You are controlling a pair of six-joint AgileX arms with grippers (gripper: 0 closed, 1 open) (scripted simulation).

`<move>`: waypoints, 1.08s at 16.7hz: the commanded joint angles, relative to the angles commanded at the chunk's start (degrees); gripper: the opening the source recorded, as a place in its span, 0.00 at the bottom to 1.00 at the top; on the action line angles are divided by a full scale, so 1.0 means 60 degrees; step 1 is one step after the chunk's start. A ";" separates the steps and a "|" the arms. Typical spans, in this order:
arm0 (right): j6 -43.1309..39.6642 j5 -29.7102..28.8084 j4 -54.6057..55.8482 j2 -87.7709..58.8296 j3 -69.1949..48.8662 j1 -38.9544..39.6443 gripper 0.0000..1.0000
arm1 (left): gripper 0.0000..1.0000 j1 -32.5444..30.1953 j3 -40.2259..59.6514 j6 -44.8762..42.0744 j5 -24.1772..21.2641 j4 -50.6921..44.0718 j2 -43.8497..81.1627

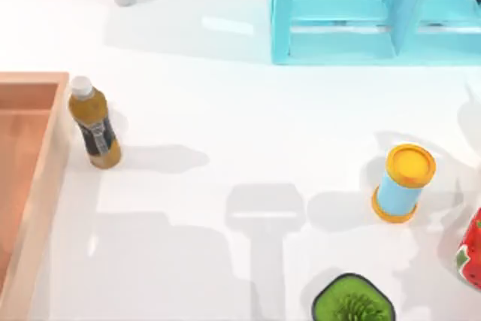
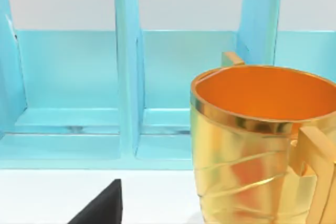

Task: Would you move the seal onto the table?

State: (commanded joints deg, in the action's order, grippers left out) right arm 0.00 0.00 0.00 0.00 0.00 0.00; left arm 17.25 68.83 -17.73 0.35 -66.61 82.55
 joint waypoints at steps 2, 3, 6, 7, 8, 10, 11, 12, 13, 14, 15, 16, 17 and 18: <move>0.0000 0.0000 0.0000 0.0000 0.0000 0.0000 1.00 | 1.00 0.0180 0.0781 -0.0204 0.0005 -0.0780 0.0921; 0.0000 0.0000 0.0000 0.0000 0.0000 0.0000 1.00 | 1.00 0.0234 0.1061 -0.0287 -0.0003 -0.1063 0.1240; 0.0000 0.0000 0.0000 0.0000 0.0000 0.0000 1.00 | 1.00 0.0290 0.1407 -0.0405 -0.0024 -0.1405 0.1614; 0.0000 0.0000 0.0000 0.0000 0.0000 0.0000 1.00 | 1.00 0.0290 0.1407 -0.0405 -0.0024 -0.1405 0.1614; 0.0000 0.0000 0.0000 0.0000 0.0000 0.0000 1.00 | 1.00 0.0290 0.1407 -0.0405 -0.0024 -0.1405 0.1614; 0.0000 0.0000 0.0000 0.0000 0.0000 0.0000 1.00 | 1.00 0.0243 0.1379 -0.0394 -0.0022 -0.1382 0.1586; 0.0000 0.0000 0.0000 0.0000 0.0000 0.0000 1.00 | 1.00 0.0247 0.1354 -0.0392 -0.0022 -0.1353 0.1596; 0.0000 0.0000 0.0000 0.0000 0.0000 0.0000 1.00 | 1.00 0.0258 0.1237 -0.0388 -0.0023 -0.1229 0.1633; 0.0000 0.0000 0.0000 0.0000 0.0000 0.0000 1.00 | 1.00 0.0268 0.1025 -0.0388 -0.0024 -0.1008 0.1685; 0.0000 0.0000 0.0000 0.0000 0.0000 0.0000 1.00 | 1.00 0.0277 0.0751 -0.0393 -0.0024 -0.0685 0.1754; 0.0000 0.0000 0.0000 0.0000 0.0000 0.0000 1.00 | 1.00 0.0286 0.0439 -0.0402 -0.0024 -0.0266 0.1839; 0.0000 0.0000 0.0000 0.0000 0.0000 0.0000 1.00 | 1.00 0.0292 0.0084 -0.0412 -0.0024 0.0249 0.1932; 0.0000 0.0000 0.0000 0.0000 0.0000 0.0000 1.00 | 1.00 0.0301 -0.0292 -0.0425 -0.0024 0.0827 0.2039; 0.0000 0.0000 0.0000 0.0000 0.0000 0.0000 1.00 | 1.00 0.0313 -0.0666 -0.0437 -0.0025 0.1341 0.2147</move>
State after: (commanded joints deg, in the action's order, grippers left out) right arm 0.00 0.00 0.00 0.00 0.00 0.00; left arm 19.13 64.84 -20.35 0.20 -58.56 95.43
